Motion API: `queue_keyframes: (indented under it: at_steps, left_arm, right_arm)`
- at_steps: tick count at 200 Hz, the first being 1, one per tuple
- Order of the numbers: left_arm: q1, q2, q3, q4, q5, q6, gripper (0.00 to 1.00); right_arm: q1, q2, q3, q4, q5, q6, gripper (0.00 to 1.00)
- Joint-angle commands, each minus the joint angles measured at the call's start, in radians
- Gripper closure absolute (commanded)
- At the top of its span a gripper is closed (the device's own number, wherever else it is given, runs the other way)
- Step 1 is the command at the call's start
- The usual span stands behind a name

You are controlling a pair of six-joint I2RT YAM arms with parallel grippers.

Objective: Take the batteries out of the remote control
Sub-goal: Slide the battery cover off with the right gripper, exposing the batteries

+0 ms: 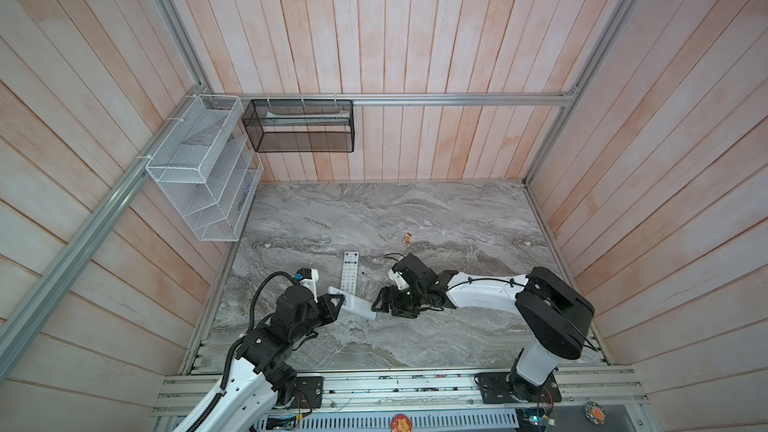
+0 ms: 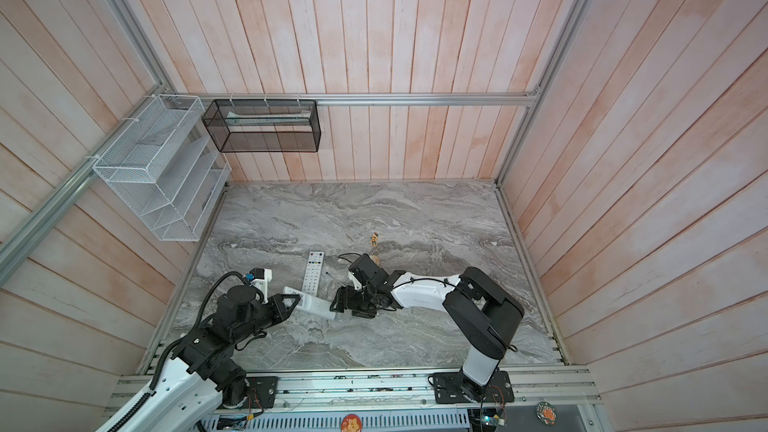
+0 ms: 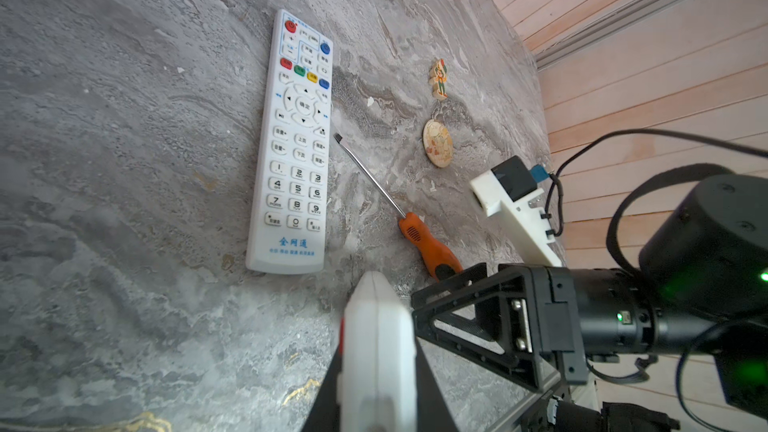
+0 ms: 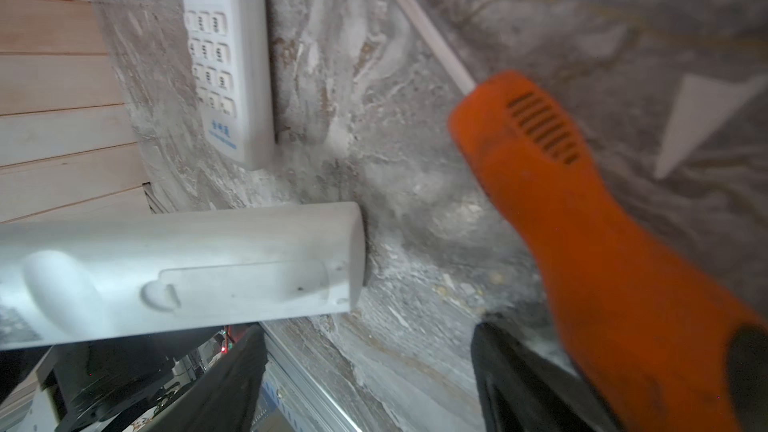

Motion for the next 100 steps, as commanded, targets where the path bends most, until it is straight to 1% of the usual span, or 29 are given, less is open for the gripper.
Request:
queue_keyframes:
  at_steps: [1,10,24,43,69,100]
  left_arm:
    - [-0.009,0.003,0.03,-0.019,-0.043,0.036,1.0]
    - [-0.012,0.007,0.031,-0.012,-0.042,0.036,1.0]
    - [-0.02,0.013,0.029,-0.004,-0.044,0.035,1.0]
    - [-0.031,0.026,0.024,0.01,-0.044,0.03,1.0]
    - [-0.044,0.03,0.014,0.029,-0.047,0.019,1.0]
    - [-0.051,0.026,0.015,0.025,-0.05,0.016,1.0]
  right_arm:
    - [-0.005,-0.048,-0.033,-0.03,0.023,-0.012,0.22]
    - [-0.005,-0.064,-0.046,0.016,-0.007,-0.003,0.21]
    - [0.0,-0.077,-0.047,0.104,-0.071,0.001,0.16]
    - [0.011,-0.065,-0.013,0.164,-0.113,0.018,0.12]
    - [0.017,0.009,0.048,0.141,-0.118,0.02,0.12]
    - [0.018,0.051,0.053,0.169,-0.118,0.043,0.12]
